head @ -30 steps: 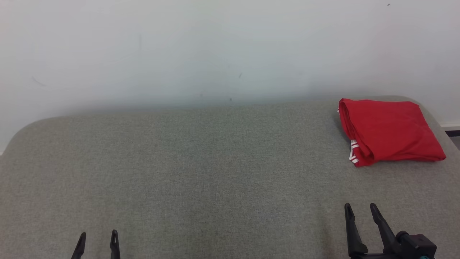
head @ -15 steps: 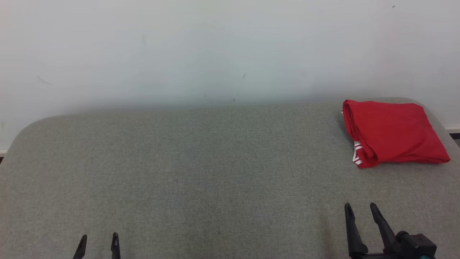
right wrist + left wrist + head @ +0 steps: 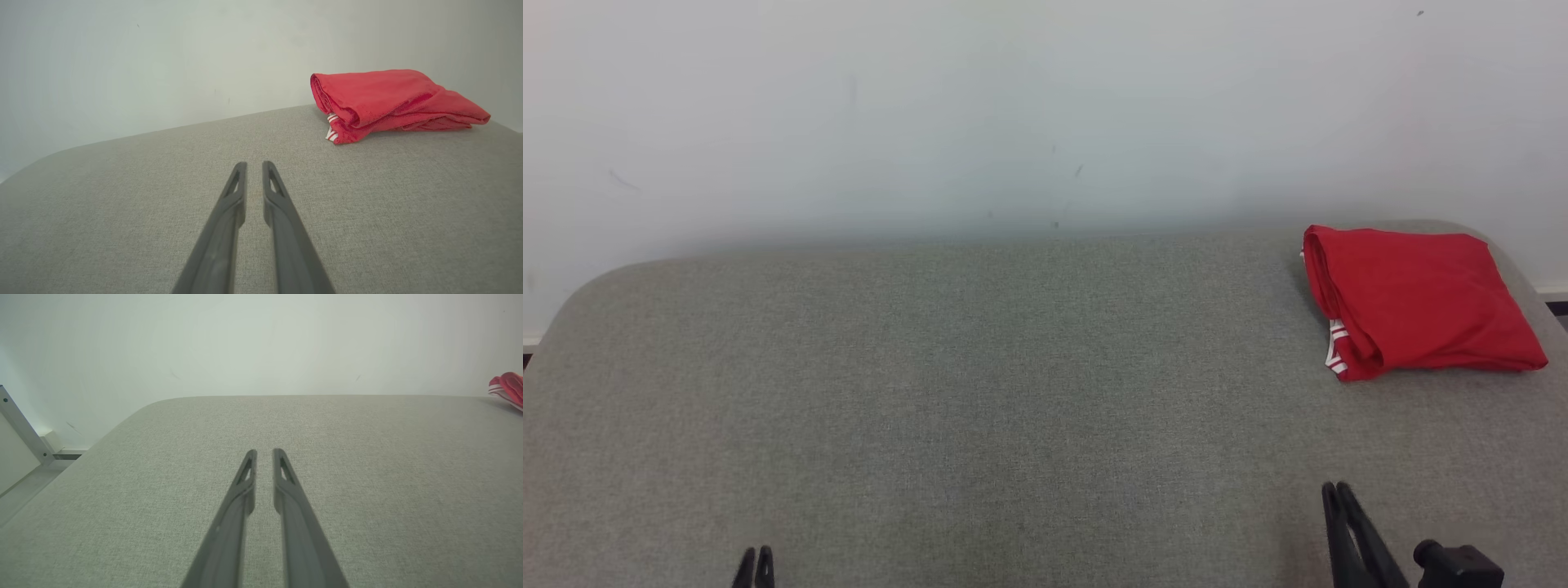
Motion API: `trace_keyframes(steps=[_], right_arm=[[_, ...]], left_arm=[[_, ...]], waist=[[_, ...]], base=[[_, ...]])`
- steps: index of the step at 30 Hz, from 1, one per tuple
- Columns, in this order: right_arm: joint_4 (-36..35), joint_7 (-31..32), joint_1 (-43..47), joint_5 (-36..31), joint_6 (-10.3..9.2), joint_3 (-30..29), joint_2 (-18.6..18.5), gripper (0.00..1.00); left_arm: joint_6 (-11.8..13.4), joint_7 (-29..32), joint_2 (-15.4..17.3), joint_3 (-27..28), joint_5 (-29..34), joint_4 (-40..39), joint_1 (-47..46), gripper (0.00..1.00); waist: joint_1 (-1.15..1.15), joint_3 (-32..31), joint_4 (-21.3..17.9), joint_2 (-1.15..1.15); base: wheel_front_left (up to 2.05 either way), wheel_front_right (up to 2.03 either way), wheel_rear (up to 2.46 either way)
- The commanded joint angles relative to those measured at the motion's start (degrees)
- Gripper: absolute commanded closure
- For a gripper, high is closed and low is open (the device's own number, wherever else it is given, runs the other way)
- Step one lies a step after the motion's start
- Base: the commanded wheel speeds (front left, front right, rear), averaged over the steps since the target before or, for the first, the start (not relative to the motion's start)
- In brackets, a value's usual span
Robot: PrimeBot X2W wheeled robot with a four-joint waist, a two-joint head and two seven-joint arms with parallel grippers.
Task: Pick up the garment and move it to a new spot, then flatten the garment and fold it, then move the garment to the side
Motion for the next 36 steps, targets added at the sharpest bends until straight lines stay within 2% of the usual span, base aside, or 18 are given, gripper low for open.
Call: trace_keyframes(steps=[1,21,36], right_arm=[[0.29,0.27,-0.07,0.67,0.0,-0.09,0.1,1.0],[-0.19,5.67,-2.61,20.59,-0.02,-1.41,1.27,1.0],[-0.45,8.71,-4.06,32.03,-0.03,-2.13,1.94,1.0]], left_arm=[[0.0,0.34,-0.04,0.21,-0.68,0.42,-0.31,1.0],[-0.12,5.77,-0.2,0.34,-23.39,1.06,-3.82,1.0],[-0.21,8.84,-0.29,0.38,-36.33,1.45,-5.82,1.0]], waist=[[0.0,0.02,0.01,0.0],[0.0,0.58,0.28,0.0],[0.0,0.97,0.47,0.0]], base=[[0.0,0.0,0.0],[0.0,0.0,0.0],[0.0,0.0,0.0]])
